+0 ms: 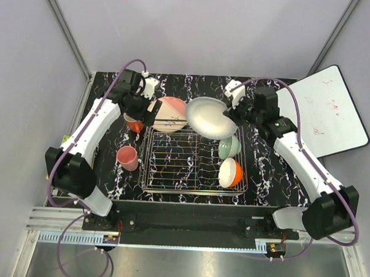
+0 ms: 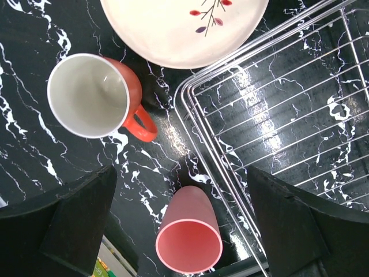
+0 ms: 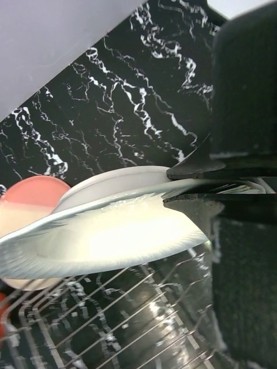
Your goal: Load the mixed dishes into the dish rack
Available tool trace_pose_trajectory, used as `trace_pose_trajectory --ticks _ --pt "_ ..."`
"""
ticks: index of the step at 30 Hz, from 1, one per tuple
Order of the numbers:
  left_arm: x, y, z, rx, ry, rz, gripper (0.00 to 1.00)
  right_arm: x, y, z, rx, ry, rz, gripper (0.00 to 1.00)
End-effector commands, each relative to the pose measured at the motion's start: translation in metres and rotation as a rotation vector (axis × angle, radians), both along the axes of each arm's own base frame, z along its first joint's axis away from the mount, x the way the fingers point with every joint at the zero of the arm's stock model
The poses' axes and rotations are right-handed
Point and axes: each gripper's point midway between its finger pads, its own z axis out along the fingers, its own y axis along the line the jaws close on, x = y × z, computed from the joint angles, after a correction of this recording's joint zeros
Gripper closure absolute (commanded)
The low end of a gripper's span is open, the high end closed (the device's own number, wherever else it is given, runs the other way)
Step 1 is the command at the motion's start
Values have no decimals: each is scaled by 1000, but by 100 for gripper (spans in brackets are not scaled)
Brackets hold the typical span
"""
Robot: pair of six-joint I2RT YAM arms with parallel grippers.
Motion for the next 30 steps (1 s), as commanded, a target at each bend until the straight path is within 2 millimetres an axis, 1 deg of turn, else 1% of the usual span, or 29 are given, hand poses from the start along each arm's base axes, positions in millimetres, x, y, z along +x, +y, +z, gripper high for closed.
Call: trace_pose_trajectory --ticks 1,5,6,10,12,15,19,22,24,26,30 --pt "13 -9 10 -43 -18 -7 1 4 -27 73 -132 -397 -11 100" --pt "12 -11 7 -53 -3 -7 1 -4 -31 82 -199 -477 -11 100" --pt "12 -11 6 -53 -2 -6 1 -6 -29 86 -227 -506 6 100" --pt "9 -11 1 -54 14 -3 1 -16 -20 110 -198 -574 47 100" --pt "8 -11 -1 -55 22 2 1 -20 -16 115 -221 -620 78 100" --pt "7 -11 -4 -56 31 4 1 -17 -12 113 -243 -634 110 100" --pt "6 -11 -6 -53 37 10 1 -11 -6 96 -297 -591 159 100" --pt "4 -9 -7 -47 36 13 1 -4 -7 88 -406 -594 168 100" --pt "5 -9 -9 -44 38 14 1 1 -11 90 -443 -597 155 100" --pt "5 -9 -10 -43 40 18 1 1 -8 92 -449 -584 173 100" --pt "7 -10 -8 -53 39 17 1 1 -5 83 -482 -561 195 100"
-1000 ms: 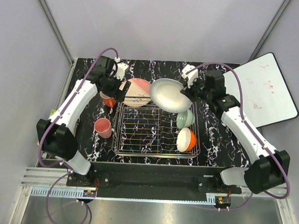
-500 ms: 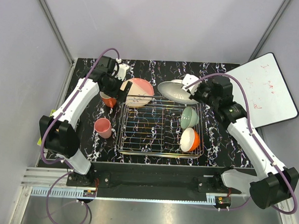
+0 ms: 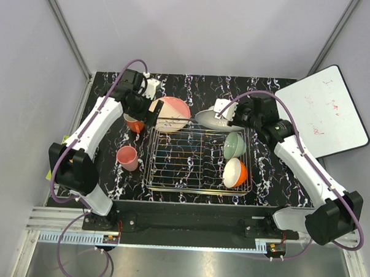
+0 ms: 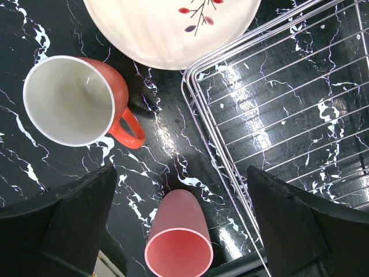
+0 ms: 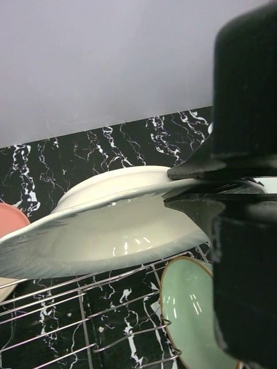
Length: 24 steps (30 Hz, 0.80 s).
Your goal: Load the mixed dishes into the dish rack
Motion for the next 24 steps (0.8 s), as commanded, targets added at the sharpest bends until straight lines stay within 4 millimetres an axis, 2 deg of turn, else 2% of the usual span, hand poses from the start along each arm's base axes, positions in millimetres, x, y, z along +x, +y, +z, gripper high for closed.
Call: trace_pose_trajectory --ticks 1,6,10,18,23,24 --pt "4 -2 5 -21 -17 5 1 13 7 76 21 -236 18 100" --pt "3 0 4 -8 -17 0 1 15 10 64 -7 -218 25 100" --pt "3 0 4 -8 -20 -2 1 17 18 43 -31 -167 43 100" --pt "6 2 9 4 -38 -4 1 16 17 4 -69 -89 48 100" --pt "5 -1 3 -8 -19 -5 1 11 24 -3 -57 -56 58 100" --pt "5 -1 2 -9 -19 -6 1 8 26 2 -34 -60 66 100"
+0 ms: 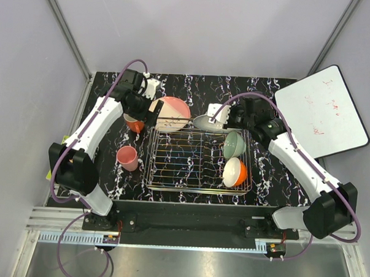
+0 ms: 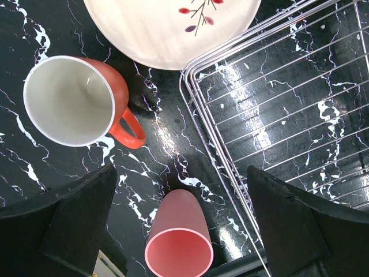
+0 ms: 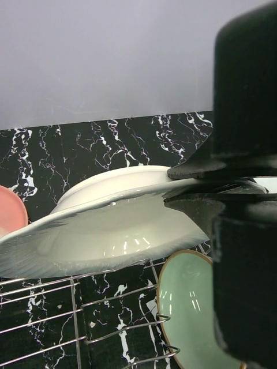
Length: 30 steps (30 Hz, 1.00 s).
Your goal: Load the mixed dishes into the dish rack
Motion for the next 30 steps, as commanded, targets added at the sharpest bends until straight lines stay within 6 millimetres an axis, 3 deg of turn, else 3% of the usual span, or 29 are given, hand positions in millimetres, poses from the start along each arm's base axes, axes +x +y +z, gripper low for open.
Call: trace_pose_trajectory --ticks 1,8,17,23,30 --pt "5 -2 2 -12 -17 -5 1 2 14 25 70 -70 23 100" --pt "6 -5 -3 -26 -3 -8 1 -9 17 31 90 3 37 100" --pt "3 -2 1 -15 -19 -13 1 0 24 10 39 128 54 100" --pt "3 -1 4 -10 -29 -13 1 5 31 11 48 183 69 100" --pt "0 2 -2 5 -23 -16 1 0 19 1 28 200 55 100"
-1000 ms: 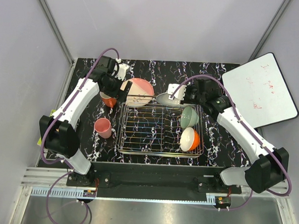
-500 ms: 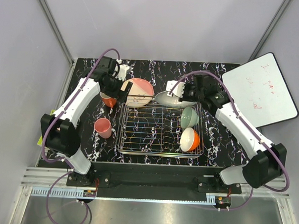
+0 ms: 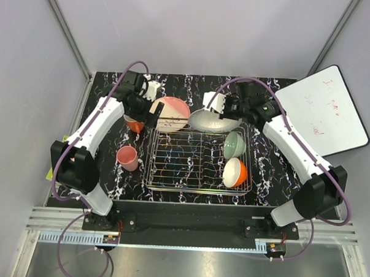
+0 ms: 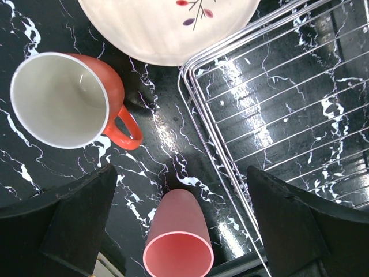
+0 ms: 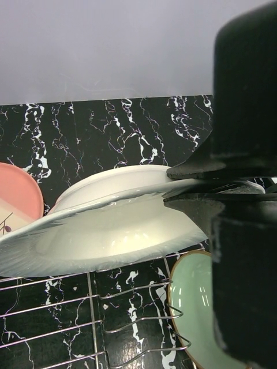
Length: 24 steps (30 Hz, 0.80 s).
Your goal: Load the mixed dishes into the dish rack
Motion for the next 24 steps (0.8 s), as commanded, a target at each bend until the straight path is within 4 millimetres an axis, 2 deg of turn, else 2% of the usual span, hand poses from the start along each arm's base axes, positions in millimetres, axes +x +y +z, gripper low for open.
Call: trace_pose_trajectory --ticks 1,6,12,15,19,24 --pt "1 3 8 1 -47 -13 1 -19 -3 -4 26 66 8 100" --pt "0 2 5 -6 -38 -9 1 -17 -7 2 66 64 -3 100" --pt "-2 2 6 -9 -40 -7 1 -4 -10 3 98 85 -22 100" --pt "-3 3 6 -1 -41 -9 1 2 -8 1 116 108 -28 100" --pt "-3 4 5 5 -44 -13 1 3 -13 -15 114 147 -38 100" --pt "-2 3 4 1 -39 -11 1 0 -14 -15 150 171 -48 100"
